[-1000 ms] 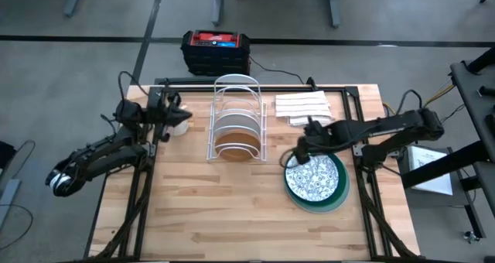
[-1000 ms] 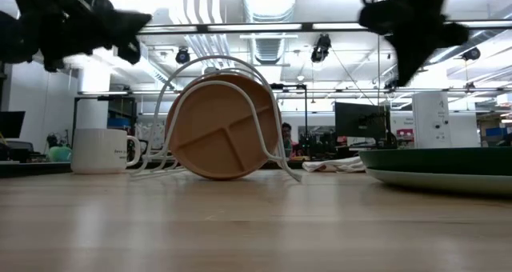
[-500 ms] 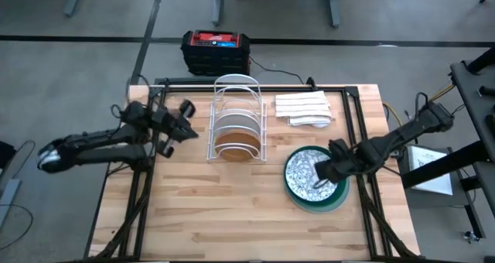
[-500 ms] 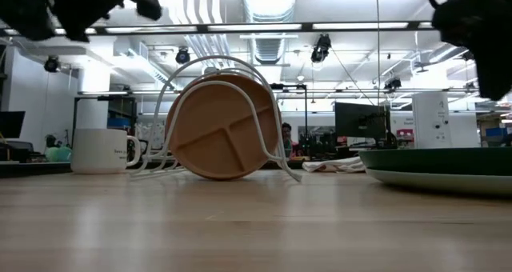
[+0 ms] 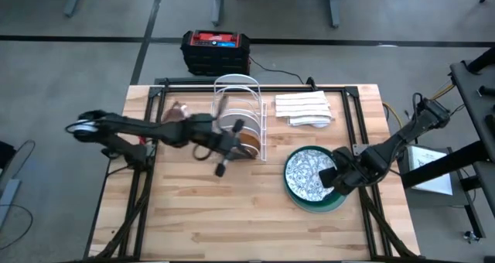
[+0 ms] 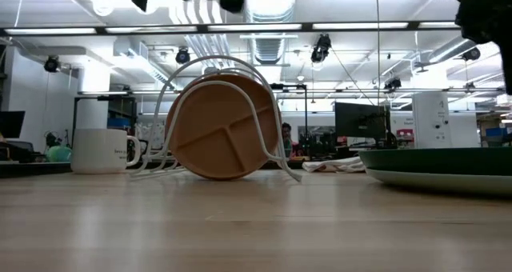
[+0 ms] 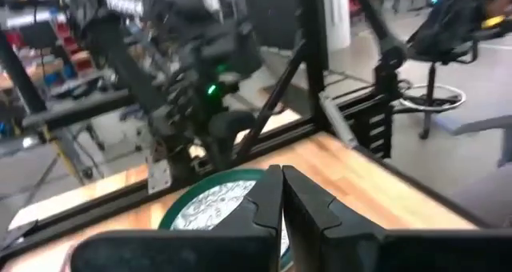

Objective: Sort dishes
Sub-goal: Put the blue patterned plate in the dish rack

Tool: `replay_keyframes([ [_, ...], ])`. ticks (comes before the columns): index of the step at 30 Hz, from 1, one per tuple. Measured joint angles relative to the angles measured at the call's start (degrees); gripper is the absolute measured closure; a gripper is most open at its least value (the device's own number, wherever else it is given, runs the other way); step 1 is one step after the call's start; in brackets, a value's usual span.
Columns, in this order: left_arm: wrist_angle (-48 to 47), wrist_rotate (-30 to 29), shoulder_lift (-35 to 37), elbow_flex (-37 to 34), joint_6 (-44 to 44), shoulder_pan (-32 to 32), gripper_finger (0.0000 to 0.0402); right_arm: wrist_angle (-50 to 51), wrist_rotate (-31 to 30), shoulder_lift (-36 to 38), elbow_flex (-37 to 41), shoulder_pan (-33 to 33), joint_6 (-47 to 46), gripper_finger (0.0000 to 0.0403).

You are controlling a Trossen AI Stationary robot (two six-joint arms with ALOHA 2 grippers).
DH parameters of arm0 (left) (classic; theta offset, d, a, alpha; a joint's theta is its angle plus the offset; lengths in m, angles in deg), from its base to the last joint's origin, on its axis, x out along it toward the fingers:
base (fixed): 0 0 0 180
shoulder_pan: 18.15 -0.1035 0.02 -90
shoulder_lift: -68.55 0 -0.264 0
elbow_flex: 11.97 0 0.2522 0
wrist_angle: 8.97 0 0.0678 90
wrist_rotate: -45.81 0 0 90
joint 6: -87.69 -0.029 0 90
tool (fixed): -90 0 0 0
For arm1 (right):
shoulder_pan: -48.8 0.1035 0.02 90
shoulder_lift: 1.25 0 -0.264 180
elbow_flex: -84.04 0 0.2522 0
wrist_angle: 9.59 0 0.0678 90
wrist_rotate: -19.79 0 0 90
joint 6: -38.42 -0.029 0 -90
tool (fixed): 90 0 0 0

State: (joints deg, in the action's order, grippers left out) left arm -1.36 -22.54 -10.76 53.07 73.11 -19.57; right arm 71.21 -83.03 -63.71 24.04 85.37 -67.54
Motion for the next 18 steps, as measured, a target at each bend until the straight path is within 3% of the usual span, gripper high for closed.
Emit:
replay_keyframes([
  [10,-0.16,-2.22,-19.43,10.3,-2.77,0.14,0.0401,0.22,1.29,-0.74,0.69,6.68,-8.44,0.0291],
  [18,-5.82,-4.69,-25.6,15.46,-4.67,0.94,0.0402,0.07,1.33,-1.72,1.99,9.39,-12.99,0.0278],
])
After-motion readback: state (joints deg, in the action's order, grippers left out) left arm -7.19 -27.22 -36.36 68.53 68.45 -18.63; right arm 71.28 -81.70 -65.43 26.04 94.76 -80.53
